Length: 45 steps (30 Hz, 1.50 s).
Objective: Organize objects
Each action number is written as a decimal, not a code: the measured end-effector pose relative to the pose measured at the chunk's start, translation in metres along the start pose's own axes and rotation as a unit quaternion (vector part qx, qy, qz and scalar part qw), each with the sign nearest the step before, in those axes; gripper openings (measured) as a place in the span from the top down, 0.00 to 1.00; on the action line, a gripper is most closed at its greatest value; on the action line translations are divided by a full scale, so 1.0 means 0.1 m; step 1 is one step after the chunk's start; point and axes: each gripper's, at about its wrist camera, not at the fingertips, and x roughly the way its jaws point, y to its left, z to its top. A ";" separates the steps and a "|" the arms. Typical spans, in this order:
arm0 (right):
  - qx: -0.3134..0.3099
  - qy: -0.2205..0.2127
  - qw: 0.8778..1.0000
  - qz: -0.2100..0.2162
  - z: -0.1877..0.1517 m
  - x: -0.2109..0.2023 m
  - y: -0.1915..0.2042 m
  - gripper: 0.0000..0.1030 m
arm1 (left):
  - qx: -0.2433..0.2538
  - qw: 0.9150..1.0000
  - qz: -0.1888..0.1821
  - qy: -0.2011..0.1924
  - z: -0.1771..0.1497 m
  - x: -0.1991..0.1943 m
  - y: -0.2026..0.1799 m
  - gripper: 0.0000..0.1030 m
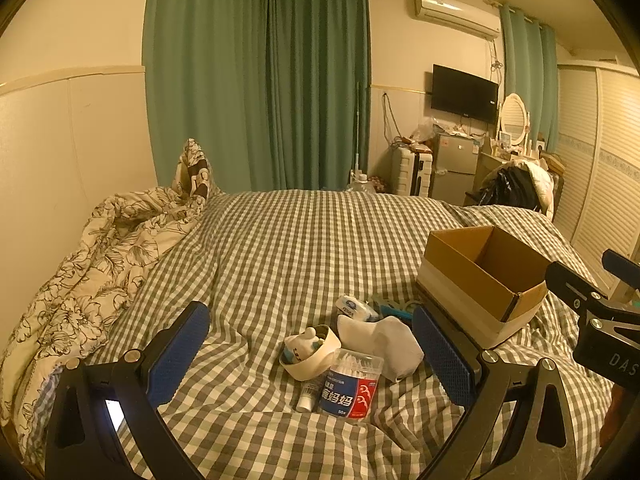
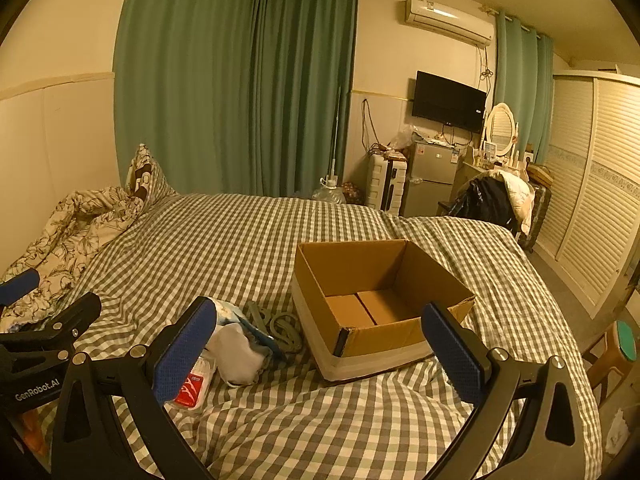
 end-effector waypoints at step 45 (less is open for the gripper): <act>-0.043 0.208 0.977 0.034 -0.44 1.32 0.38 0.00 | -0.033 0.962 -0.136 0.236 -0.62 1.45 0.17 0.38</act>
